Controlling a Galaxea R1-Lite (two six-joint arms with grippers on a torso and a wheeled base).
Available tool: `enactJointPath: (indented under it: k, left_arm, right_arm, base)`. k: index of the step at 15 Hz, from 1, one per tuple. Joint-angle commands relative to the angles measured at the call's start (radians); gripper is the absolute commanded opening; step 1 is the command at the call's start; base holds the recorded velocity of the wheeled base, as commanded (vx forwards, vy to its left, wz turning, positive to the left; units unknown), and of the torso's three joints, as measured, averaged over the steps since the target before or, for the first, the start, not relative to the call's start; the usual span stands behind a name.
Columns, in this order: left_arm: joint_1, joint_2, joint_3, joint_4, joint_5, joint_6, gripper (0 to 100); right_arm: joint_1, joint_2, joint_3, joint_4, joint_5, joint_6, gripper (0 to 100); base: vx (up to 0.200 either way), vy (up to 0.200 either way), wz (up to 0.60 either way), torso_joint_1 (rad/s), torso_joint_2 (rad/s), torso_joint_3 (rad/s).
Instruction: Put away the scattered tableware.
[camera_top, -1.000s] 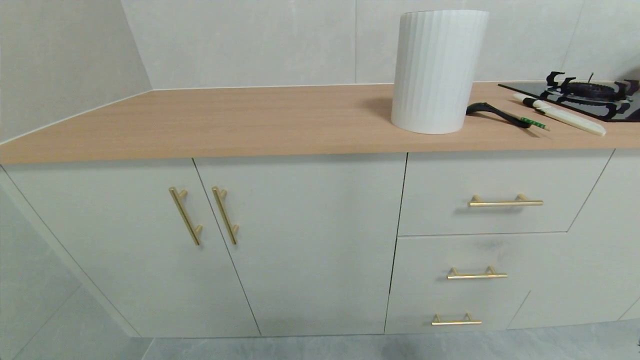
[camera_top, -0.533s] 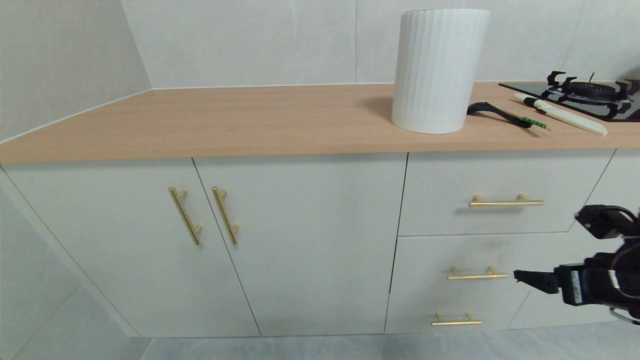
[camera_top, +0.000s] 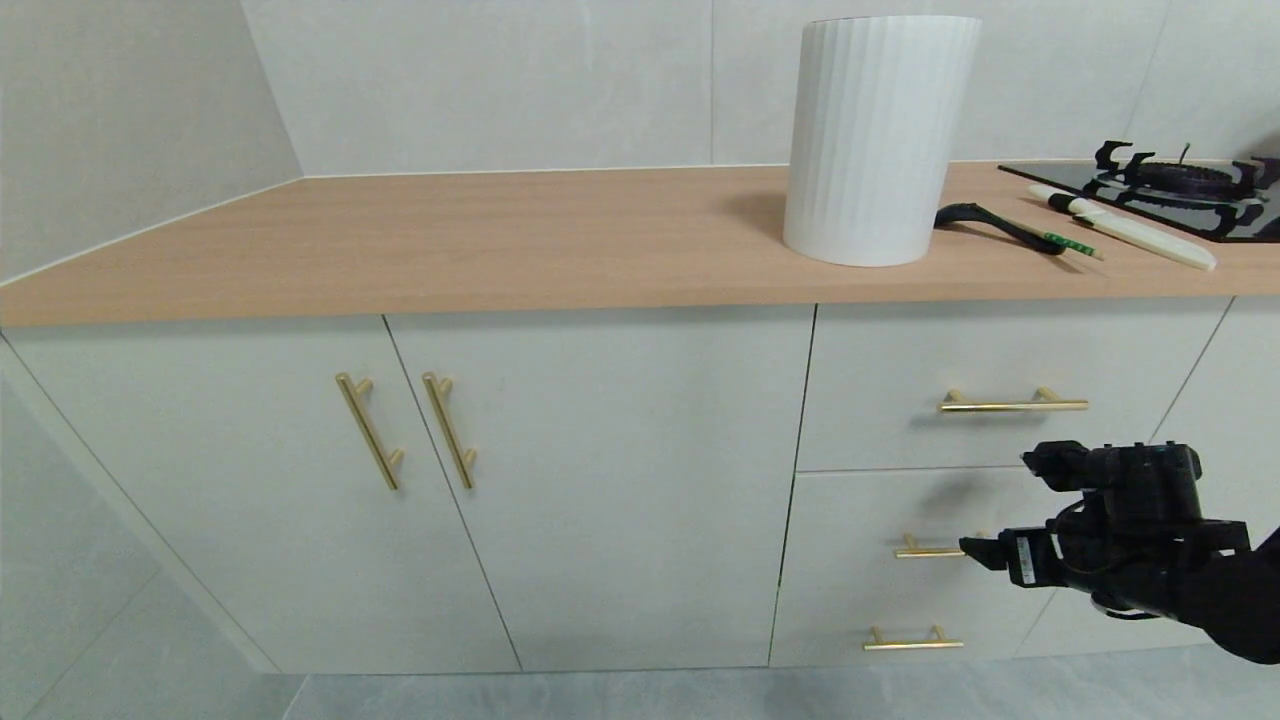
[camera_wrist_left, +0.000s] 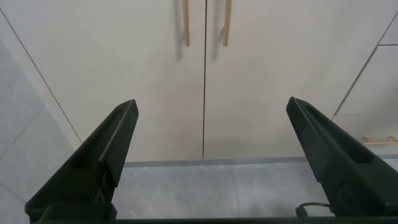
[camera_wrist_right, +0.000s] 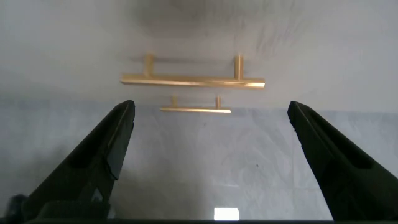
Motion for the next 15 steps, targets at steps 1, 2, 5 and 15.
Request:
enactJointPath:
  k: [1,2,5,15]
  left_arm:
    - [0.000,0.001,0.000,0.000,0.000,-0.001,100]
    - [0.000,0.001,0.000,0.000,0.000,-0.001,100]
    - [0.000,0.001,0.000,0.000,0.000,-0.001,100]
    - [0.000,0.001,0.000,0.000,0.000,0.001,100]
  right_arm:
    - [0.000,0.098,0.006,-0.057,-0.013,-0.001,100]
    - [0.000,0.125,0.013,-0.116,-0.022,-0.003,100]
    - [0.002,0.196,0.027,-0.252,-0.036,-0.003,100]
    - [0.002,0.314,0.021,-0.468,-0.086,-0.003,100]
  base:
    - [0.000,0.000,0.00,0.000,0.00,0.000]
    - [0.000,0.000,0.00,0.000,0.00,0.000]
    - [0.000,0.000,0.00,0.000,0.00,0.000]
    - [0.000,0.000,0.00,0.000,0.00,0.000]
